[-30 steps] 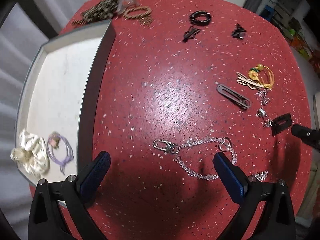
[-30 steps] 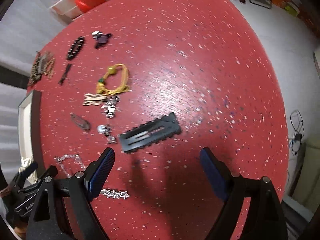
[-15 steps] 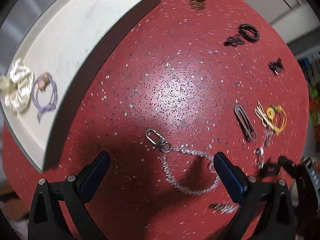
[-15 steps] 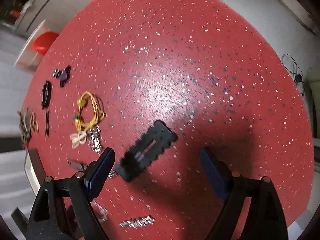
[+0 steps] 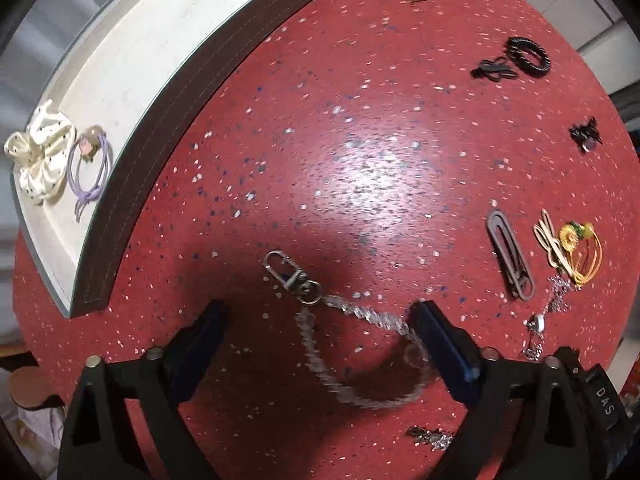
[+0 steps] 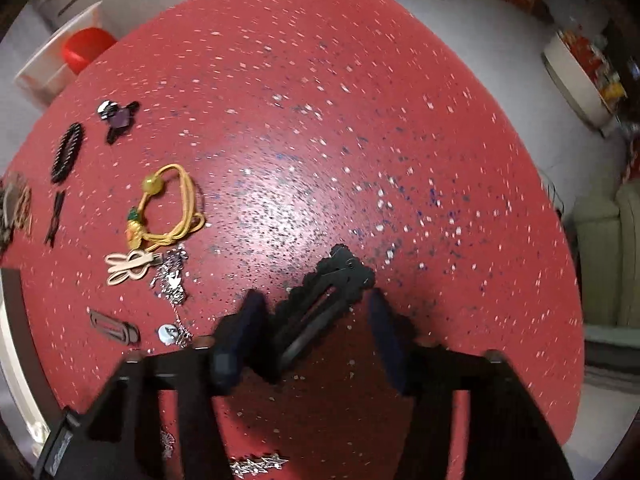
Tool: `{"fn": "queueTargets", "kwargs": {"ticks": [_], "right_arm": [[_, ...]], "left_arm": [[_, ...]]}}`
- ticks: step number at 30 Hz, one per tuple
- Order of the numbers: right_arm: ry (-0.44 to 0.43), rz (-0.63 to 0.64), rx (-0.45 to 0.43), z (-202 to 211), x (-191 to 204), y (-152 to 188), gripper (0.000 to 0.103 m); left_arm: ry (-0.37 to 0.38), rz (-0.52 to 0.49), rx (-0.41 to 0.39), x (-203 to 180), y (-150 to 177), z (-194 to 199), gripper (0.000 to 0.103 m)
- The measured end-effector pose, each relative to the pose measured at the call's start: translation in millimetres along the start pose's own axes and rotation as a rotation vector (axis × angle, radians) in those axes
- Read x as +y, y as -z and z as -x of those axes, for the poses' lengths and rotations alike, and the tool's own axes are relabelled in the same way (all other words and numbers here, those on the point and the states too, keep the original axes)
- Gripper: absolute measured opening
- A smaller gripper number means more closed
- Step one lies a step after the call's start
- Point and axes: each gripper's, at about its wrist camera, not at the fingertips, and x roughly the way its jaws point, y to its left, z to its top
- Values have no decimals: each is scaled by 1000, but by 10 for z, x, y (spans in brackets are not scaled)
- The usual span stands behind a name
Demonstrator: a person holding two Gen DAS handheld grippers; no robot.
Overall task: Organize jewelry
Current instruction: 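Grasp the chain by its clasp end with the left tool while the right tool grasps the black clip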
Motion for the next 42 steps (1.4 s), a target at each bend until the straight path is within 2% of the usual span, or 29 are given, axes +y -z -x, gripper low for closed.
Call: {"fn": "queueTargets", "kwargs": {"ticks": [2, 4, 5, 7, 8, 10, 11, 19, 24, 26, 27, 30, 42], "right_arm": [[-11, 12, 3, 31, -4, 11, 43], [-27, 20, -1, 59, -40, 26, 42], [-36, 25, -3, 74, -49, 36, 36], [-72, 26, -2, 92, -106, 56, 36], [-80, 30, -1, 112, -156, 65, 36], [-104, 32, 2, 143, -212, 96, 36], [-123, 27, 5, 155, -239, 107, 36], [-210, 38, 11, 308, -480, 178, 36], [-243, 52, 16, 386, -586, 229, 36], [-253, 63, 16, 401, -694, 235, 36], [-258, 72, 16, 439, -697, 253, 36], [-268, 87, 16, 493, -740, 294, 36], [-292, 127, 28, 652, -733, 518, 36]], "left_arm": [[0, -45, -16, -100, 28, 57, 75], [3, -87, -30, -260, -44, 152, 54], [6, -110, -36, -300, -36, 178, 49], [7, -136, -46, -349, -47, 211, 32], [10, -153, -50, -358, -42, 224, 28], [24, -186, -57, -354, -154, 271, 13], [42, -216, -61, -354, -147, 285, 10], [142, -364, -85, -107, 12, 412, 10], [182, -405, -88, -9, 124, 564, 10], [195, -416, -89, 147, 141, 587, 10], [198, -422, -90, 196, 274, 666, 10], [209, -440, -95, 330, 349, 730, 10], [225, -491, -130, 510, 428, 876, 10]]}}
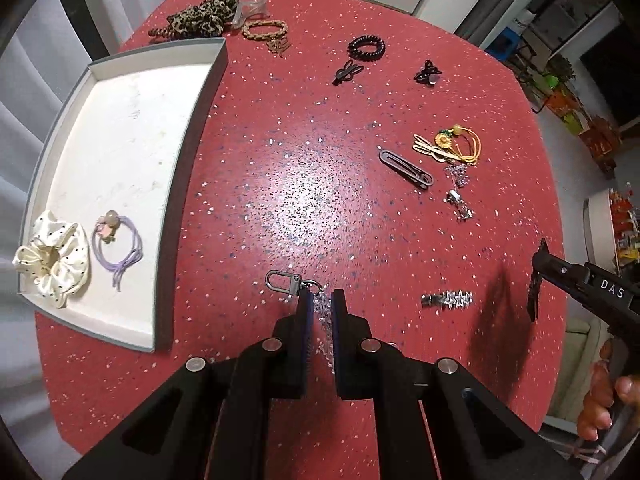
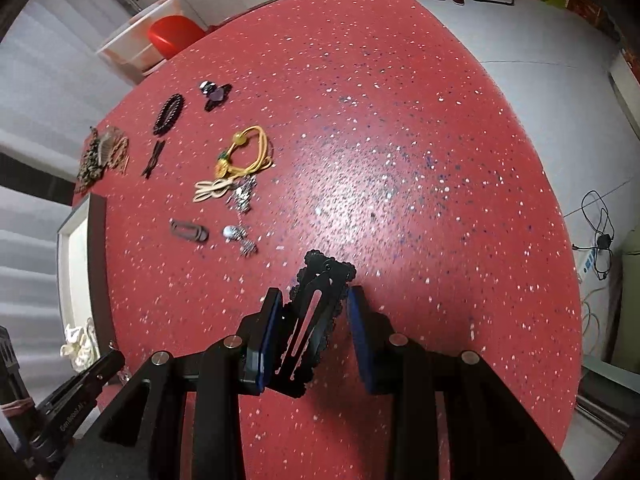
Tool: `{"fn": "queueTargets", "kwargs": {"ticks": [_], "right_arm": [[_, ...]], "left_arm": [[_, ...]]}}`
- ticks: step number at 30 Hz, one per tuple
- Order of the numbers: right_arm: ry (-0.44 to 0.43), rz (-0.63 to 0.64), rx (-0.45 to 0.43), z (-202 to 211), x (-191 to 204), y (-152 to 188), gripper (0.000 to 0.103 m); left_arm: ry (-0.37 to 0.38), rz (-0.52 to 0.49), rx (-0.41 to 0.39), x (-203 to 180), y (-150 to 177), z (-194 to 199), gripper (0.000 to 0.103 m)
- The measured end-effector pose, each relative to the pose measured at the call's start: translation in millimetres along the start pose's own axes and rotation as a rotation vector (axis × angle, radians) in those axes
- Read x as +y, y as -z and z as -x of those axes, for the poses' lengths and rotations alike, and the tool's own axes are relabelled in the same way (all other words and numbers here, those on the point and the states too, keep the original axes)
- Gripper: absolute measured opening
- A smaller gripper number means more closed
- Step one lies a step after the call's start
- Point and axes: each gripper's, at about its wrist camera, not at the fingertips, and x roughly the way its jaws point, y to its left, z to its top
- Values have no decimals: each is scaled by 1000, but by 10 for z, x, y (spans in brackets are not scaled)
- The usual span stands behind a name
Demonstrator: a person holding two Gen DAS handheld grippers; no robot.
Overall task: Organize jewelry
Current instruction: 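Grasp the chain by its clasp end with the left tool while the right tool grasps the black clip, then carry the chain in the left tool and the clip in the right tool over the tray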
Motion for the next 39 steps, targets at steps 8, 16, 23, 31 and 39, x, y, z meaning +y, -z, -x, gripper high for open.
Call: {"fn": "queueTargets", "kwargs": {"ticks": [8, 16, 23, 31, 39], "right_arm": [[-17, 38, 0, 91, 196, 75, 36], [-44, 87, -8, 201, 527, 117, 36], [-76, 154, -14, 245, 959, 104, 36], [-121, 242, -15, 216, 1551, 33, 36], [-164, 349, -4, 156, 2156, -26, 36]], "left_arm": [[6, -3, -38, 80, 81, 217, 10], [15, 11, -72, 243, 142, 420, 10], [14, 36, -111, 523, 162, 608, 10], [3, 88, -154, 900, 124, 798, 10], [-24, 144, -189, 1266, 30, 889, 10]]}}
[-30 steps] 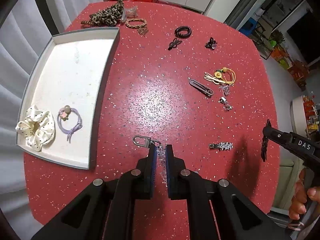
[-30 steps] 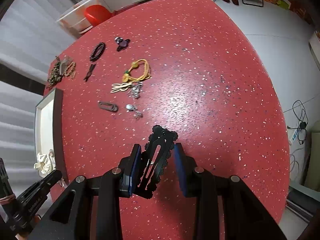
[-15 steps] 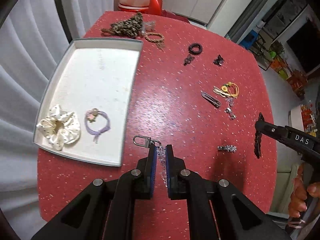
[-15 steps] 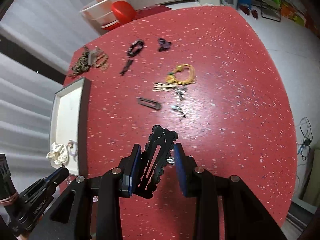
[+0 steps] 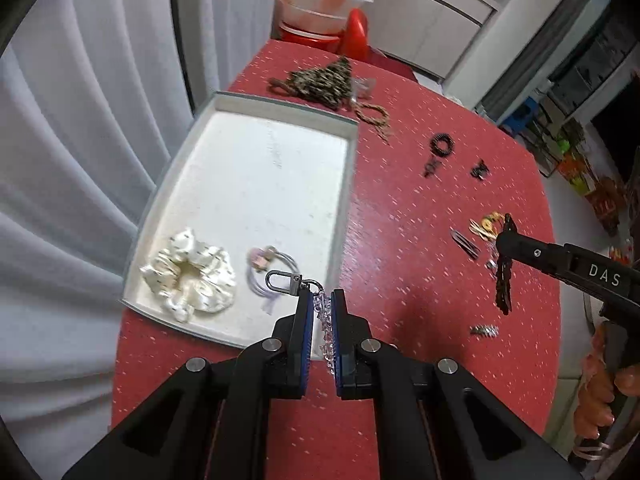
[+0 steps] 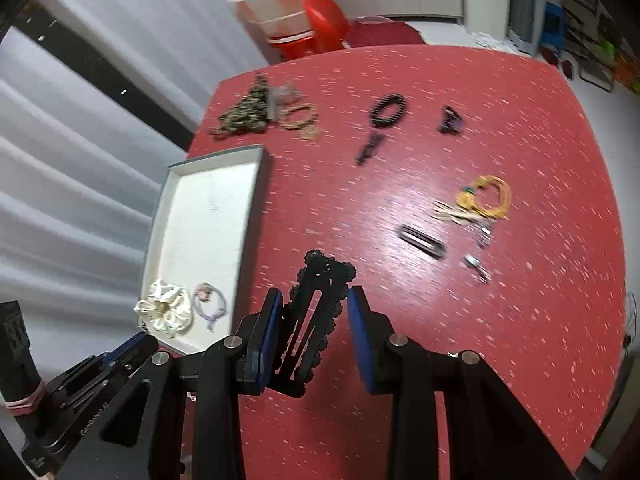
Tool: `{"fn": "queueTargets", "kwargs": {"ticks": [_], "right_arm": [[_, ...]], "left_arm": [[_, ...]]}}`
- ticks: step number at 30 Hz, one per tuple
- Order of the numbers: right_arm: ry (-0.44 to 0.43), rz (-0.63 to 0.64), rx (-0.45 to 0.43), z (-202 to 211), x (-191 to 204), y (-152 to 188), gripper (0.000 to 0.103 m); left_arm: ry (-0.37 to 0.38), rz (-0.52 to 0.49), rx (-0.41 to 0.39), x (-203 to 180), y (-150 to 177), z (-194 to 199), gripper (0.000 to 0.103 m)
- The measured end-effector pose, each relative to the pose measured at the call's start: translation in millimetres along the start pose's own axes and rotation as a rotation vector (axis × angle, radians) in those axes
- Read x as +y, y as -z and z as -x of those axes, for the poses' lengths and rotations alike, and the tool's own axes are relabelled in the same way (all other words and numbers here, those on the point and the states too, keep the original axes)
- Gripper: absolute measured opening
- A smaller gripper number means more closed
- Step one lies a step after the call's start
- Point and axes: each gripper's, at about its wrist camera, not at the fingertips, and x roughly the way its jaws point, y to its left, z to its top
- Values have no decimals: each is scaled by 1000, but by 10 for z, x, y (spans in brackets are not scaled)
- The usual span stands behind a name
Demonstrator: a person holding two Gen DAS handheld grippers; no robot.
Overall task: Organize jewelry
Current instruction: 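Carry the chain in the left tool and the clip in the right tool over the tray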
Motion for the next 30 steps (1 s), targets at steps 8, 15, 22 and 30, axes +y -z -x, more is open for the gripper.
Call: {"fn": "queueTargets", "kwargs": {"ticks": [8, 15, 22, 30], "right_arm": [[-39, 97, 14, -253, 487, -336, 36], [-77, 156, 17, -600, 863, -616, 36], [-76, 209, 37, -1011, 1080, -790, 36], [-56, 203, 100, -1559, 1071, -881, 36]], "left_arm": [[-39, 42, -63, 352, -347, -42, 10], [-70, 72, -113, 611, -732, -248, 10], [-93, 105, -118, 826, -1043, -674, 10], [-118, 88, -67, 861, -1145, -1182, 10]]}}
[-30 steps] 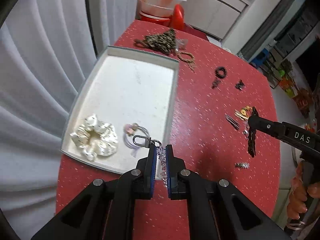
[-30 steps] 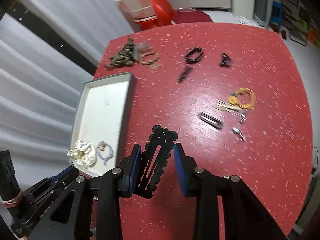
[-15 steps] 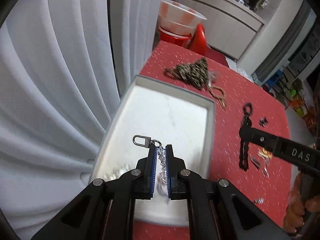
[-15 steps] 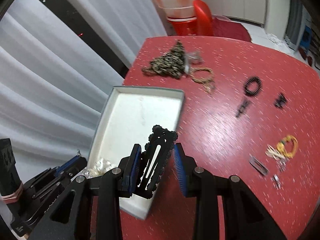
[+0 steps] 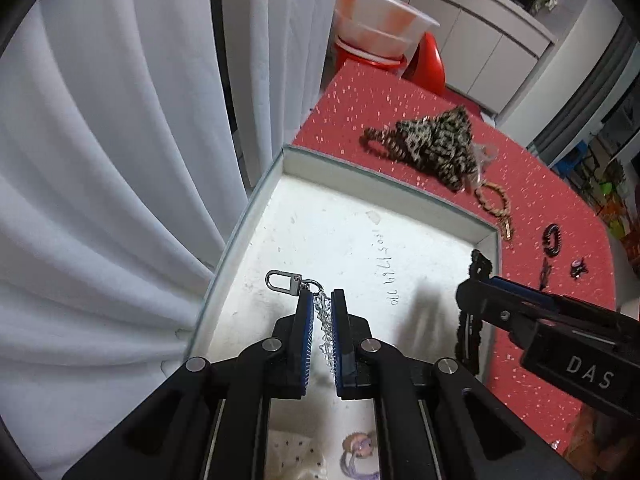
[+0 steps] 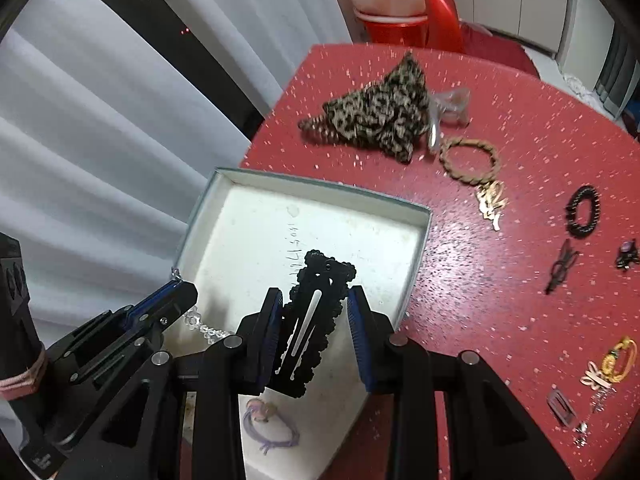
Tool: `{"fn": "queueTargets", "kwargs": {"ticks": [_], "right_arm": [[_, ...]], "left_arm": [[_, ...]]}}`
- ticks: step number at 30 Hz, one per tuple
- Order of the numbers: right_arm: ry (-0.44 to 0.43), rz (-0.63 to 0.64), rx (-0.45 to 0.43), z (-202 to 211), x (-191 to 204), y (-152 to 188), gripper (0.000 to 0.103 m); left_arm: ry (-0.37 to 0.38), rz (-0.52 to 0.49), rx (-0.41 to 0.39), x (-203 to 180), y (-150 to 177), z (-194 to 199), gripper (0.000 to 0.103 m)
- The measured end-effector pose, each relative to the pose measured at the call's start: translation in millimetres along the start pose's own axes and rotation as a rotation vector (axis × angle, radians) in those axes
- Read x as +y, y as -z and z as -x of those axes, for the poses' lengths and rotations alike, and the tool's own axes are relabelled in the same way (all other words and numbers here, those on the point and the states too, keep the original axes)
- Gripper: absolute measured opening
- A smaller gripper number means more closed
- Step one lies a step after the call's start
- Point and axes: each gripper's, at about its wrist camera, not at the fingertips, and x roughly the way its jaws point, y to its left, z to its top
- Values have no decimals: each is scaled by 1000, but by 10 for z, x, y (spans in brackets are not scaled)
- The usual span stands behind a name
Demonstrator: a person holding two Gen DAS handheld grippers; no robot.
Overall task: Organize jewelry
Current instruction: 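Carry the chain in the left tool and the clip in the right tool over the tray, then open the right tool to drop the black clip into the tray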
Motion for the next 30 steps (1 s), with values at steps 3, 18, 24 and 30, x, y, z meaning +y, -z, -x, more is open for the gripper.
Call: {"fn": "queueTargets", "kwargs": {"ticks": [3, 18, 24, 30], "right_arm": [[7, -4, 17, -144, -18, 19, 36], [39, 1, 62, -455, -67, 23, 39], [23, -3, 37, -339, -75, -33, 54], [6, -12, -26, -20, -81, 4, 59]], "left_arm": [[-2, -1, 17, -1, 16, -119, 10], [-81, -19, 54, -60, 95, -409, 11], [-94, -7, 79, -81, 83, -412, 11], [-106, -4, 104, -121, 60, -411, 11]]}}
